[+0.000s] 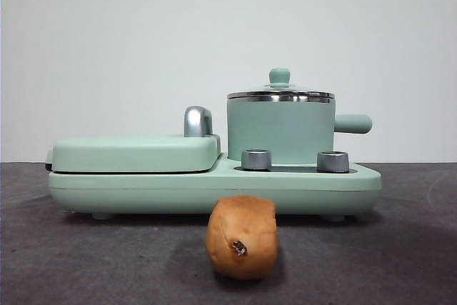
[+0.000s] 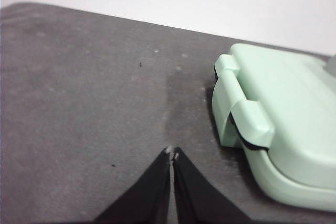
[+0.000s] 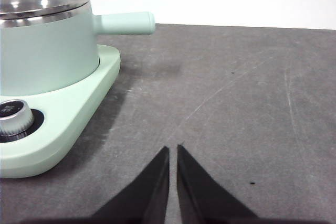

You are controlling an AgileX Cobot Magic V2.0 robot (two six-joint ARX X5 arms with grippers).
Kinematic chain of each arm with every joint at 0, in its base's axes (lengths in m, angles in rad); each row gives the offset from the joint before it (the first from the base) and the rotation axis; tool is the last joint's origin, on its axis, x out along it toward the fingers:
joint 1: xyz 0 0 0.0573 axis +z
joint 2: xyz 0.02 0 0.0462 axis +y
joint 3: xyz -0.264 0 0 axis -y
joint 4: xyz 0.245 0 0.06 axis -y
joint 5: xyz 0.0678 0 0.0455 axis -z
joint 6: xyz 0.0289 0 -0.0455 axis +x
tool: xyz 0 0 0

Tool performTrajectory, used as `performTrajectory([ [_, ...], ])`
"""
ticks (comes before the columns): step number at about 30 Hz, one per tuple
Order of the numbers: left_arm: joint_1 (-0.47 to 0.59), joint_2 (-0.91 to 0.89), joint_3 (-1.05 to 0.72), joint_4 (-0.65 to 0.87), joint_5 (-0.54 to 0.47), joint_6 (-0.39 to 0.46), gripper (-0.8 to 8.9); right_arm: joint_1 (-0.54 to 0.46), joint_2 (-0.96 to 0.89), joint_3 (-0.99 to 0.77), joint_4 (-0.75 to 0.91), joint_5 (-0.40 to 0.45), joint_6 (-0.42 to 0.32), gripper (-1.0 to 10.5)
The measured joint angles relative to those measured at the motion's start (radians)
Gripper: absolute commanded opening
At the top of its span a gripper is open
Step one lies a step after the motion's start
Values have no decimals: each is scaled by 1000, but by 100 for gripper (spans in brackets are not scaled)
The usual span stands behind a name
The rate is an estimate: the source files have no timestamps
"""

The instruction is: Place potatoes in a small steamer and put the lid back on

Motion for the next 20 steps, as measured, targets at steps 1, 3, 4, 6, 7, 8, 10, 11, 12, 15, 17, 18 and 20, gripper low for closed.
performTrajectory([
  [1,0,0,0,0,0,-26,8,0,0,0,0,0,1,22],
  [3,0,0,0,0,0,-62,8,0,0,0,3,0,6,22],
  [4,0,0,0,0,0,-72,8,0,0,0,6,0,12,22],
  [6,0,0,0,0,0,-93,8,0,0,0,28,-1,38,21],
  [7,0,0,0,0,0,-103,8,0,0,0,42,-1,57,14],
  [8,0,0,0,0,0,-113,8,0,0,0,54,-2,78,11],
  [10,0,0,0,0,5,-122,8,0,0,1,66,-9,129,11],
  [11,0,0,0,0,13,-125,8,0,0,2,61,-16,154,11],
  [12,0,0,1,0,24,-130,8,0,0,7,50,-24,183,12],
  [15,0,4,20,-21,53,-146,8,0,0,45,17,-26,265,11],
  [17,-3,13,48,-30,64,-161,9,0,0,86,2,-26,306,11],
  [18,-5,21,71,-32,72,-167,9,0,0,112,-11,-26,325,11],
  [20,-10,43,118,-27,79,-182,9,0,5,164,-42,-26,356,11],
])
